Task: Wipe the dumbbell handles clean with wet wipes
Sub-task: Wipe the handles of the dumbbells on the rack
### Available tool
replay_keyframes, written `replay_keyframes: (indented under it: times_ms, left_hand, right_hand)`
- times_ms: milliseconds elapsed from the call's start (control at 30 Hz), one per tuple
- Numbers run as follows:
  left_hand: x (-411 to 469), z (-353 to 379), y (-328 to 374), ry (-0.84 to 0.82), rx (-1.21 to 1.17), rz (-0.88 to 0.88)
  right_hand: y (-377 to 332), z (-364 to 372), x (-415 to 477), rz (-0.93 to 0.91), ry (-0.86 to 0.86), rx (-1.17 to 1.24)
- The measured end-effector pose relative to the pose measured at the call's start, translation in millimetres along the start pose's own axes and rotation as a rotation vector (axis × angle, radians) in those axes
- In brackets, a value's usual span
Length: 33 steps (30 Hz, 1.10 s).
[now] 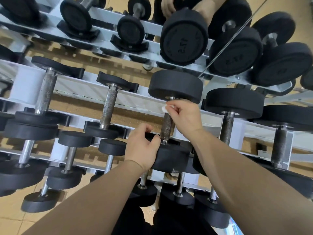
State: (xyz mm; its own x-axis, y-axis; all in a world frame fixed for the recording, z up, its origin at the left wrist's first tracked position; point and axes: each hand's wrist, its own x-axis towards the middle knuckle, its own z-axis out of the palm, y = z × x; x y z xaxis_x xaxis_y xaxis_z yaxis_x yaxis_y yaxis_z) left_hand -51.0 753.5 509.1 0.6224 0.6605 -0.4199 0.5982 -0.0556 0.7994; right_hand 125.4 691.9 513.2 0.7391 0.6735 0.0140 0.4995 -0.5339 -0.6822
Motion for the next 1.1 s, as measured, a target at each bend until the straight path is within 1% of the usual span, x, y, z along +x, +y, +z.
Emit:
replay_keyframes:
  times_ms: [33,67,167,233,267,333,400,433,467,500,533,633,667,700,767,800,867,900,933,967,1000,1033,1100]
  left_hand:
    - [0.2,0.7,-0.3,-0.001,-0.006,-0.002]
    - [0.6,1.1,-0.7,-0.001,-0.010,-0.002]
    - [0.7,0.7,-1.8,-0.005,-0.026,-0.003]
    - [0.0,0.2,-1.6,-0.012,-0.033,-0.010]
    - [-0.3,-0.2,-1.4,-0.016,-0.033,-0.014]
    - [-0.6,-0.7,-0.5,-0.026,-0.030,-0.021]
    - [-0.6,-1.5,0.6,-0.032,-0.031,-0.025]
    - [-0.6,-1.6,0.9,-0.036,-0.032,-0.026]
    - [-0.6,-1.5,1.3,-0.037,-0.032,-0.027]
    - [-0.7,-1.4,2.1,-0.036,-0.033,-0.025]
    - [-1.0,-1.4,2.7,-0.032,-0.034,-0.022]
    - [-1.4,-1.7,3.7,-0.023,-0.043,-0.015]
    - [-1.4,-1.6,3.4,-0.024,-0.048,-0.015]
    - [-1.2,-1.3,2.7,-0.024,-0.053,-0.016]
    - [-0.5,-0.6,0.7,-0.023,-0.055,-0.015]
    - [-0.1,-0.3,0.0,-0.024,-0.057,-0.017]
    - [0.3,0.2,-0.5,-0.029,-0.061,-0.019]
    - [-0.1,0.1,-0.5,-0.029,-0.061,-0.018]
    - [-0.1,0.1,-0.2,-0.029,-0.059,-0.017]
    - [-0.3,0.0,-0.4,-0.030,-0.055,-0.017]
    - [-0.8,-0.2,-0.2,-0.031,-0.053,-0.018]
    - [-1.1,-0.6,-0.2,-0.031,-0.051,-0.019]
    - [-1.8,-1.1,0.3,-0.029,-0.053,-0.017]
  right_hand:
    - [0.2,-0.5,-4.2,0.005,-0.002,0.014]
    - [0.8,-2.7,-10.9,0.005,-0.040,0.017]
    - [5.7,-10.4,-33.6,-0.063,-0.277,-0.030]
    - [8.0,-11.4,-36.9,-0.132,-0.349,-0.048]
    - [8.4,-9.8,-33.2,-0.151,-0.340,-0.071]
    - [7.1,-4.5,-20.9,-0.140,-0.231,-0.105]
    - [5.3,-0.9,-10.9,-0.050,-0.071,-0.058]
    - [4.7,-0.6,-9.7,-0.011,-0.015,-0.017]
    - [4.4,-1.4,-11.4,0.013,0.001,0.017]
    - [5.1,-3.0,-15.9,0.022,-0.032,0.025]
    - [6.5,-5.3,-22.4,0.020,-0.115,0.011]
    - [9.6,-14.5,-40.1,-0.035,-0.435,-0.053]
    - [9.9,-15.8,-41.7,-0.052,-0.487,-0.055]
    - [8.8,-15.8,-40.2,-0.067,-0.500,-0.054]
    - [5.4,-12.9,-29.4,-0.079,-0.433,-0.061]
    - [3.5,-10.6,-21.7,-0.069,-0.346,-0.066]
    - [2.1,-6.5,-7.3,-0.062,-0.116,-0.067]
    - [2.4,-5.3,-3.6,-0.070,-0.028,-0.071]
    - [3.3,-5.1,-3.6,-0.069,0.011,-0.075]
    - [3.8,-5.7,-6.8,-0.055,-0.002,-0.073]
    - [4.5,-7.0,-13.2,-0.043,-0.068,-0.070]
    - [5.5,-8.8,-21.4,-0.051,-0.169,-0.075]
    - [7.2,-12.7,-37.0,-0.129,-0.365,-0.115]
